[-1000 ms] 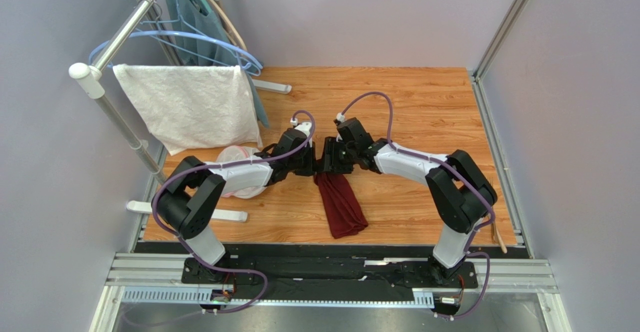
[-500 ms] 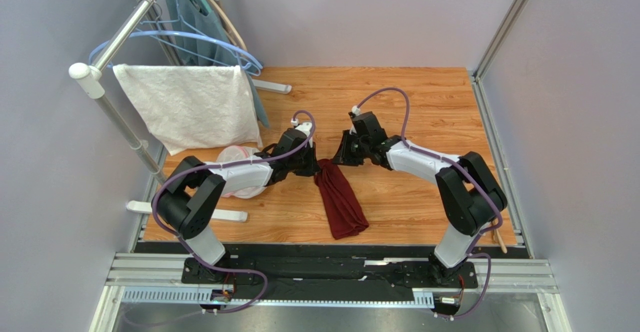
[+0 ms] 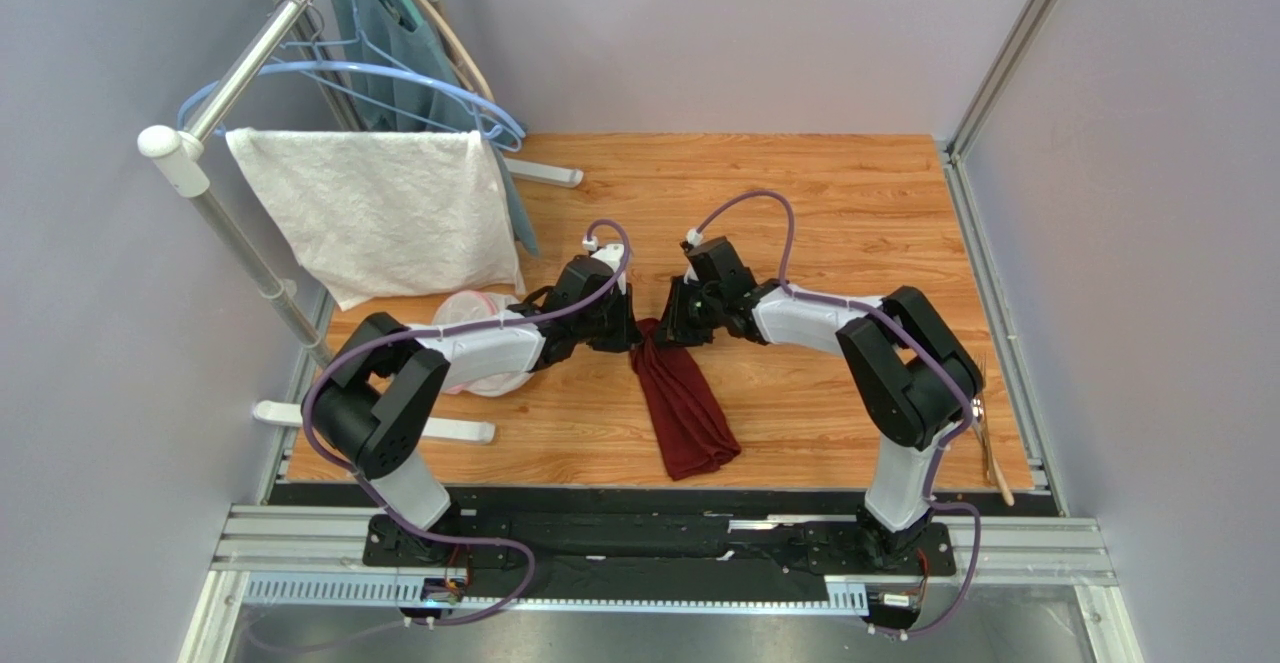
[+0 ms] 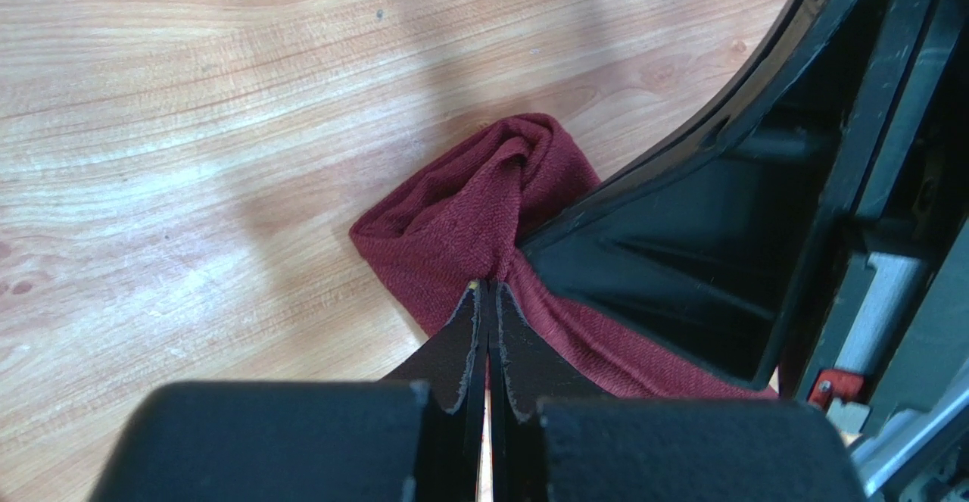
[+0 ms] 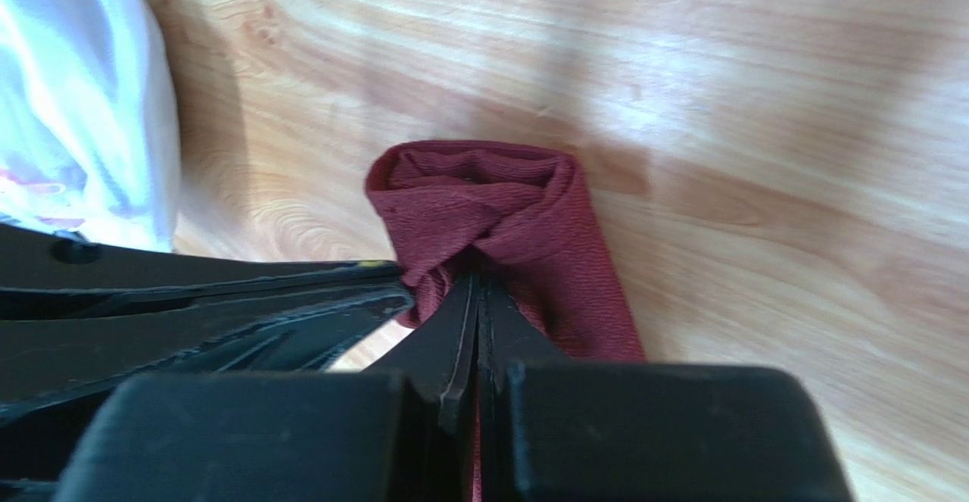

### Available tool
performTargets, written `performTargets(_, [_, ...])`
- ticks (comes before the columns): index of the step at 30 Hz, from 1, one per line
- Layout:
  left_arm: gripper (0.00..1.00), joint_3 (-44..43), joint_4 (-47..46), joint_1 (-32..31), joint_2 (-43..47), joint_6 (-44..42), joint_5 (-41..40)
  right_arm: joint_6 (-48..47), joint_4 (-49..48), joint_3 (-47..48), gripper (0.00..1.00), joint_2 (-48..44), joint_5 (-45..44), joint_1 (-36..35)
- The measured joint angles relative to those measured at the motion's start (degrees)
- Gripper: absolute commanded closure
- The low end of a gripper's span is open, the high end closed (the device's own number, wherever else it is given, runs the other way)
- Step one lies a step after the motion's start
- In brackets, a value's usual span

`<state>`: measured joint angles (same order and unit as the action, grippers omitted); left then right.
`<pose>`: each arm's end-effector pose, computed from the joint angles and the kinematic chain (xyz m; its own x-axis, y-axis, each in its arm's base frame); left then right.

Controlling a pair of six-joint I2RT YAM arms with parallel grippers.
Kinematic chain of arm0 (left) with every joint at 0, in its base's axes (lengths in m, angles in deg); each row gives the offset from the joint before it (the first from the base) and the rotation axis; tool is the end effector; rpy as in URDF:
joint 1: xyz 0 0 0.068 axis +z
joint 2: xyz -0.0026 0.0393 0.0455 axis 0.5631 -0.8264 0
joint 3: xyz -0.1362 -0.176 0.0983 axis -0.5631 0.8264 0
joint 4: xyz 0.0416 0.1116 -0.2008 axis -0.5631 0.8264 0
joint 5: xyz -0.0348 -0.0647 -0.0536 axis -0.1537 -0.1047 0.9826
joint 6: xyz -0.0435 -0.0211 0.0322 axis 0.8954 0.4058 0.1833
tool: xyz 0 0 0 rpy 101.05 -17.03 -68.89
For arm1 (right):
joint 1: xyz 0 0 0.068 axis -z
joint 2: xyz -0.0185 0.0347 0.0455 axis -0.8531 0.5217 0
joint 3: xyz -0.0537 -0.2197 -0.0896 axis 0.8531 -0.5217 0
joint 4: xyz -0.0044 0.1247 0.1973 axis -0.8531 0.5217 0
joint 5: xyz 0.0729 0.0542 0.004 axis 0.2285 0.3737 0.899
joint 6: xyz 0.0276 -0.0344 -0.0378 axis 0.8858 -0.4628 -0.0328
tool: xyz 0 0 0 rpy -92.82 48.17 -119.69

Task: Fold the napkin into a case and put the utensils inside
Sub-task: Grasp the top corner of the smaller rectangle folded napkin from the folded napkin.

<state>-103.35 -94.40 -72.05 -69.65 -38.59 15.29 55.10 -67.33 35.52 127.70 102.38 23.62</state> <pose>0.2487 -0.1977 0.1570 -0.7963 -0.0547 -0.6024 0.2868 0.8427 -0.4556 0.2768 0.2078 0.1390 -0.9332 0.0870 -0.3487 -0.1383 0.8087 0.5717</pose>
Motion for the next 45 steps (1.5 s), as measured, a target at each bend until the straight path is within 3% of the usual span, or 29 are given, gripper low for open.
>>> performTargets(27, [1.00,0.0,3.9,-0.1,1.9,2.1,0.8,9.9,-17.0,-10.2,1.00,-1.0,2.7,-1.2])
performTargets(45, [1.00,0.1,4.2,0.6,2.0,1.1,-0.6,18.3,-31.6,-6.5,1.00,10.6,13.9,0.3])
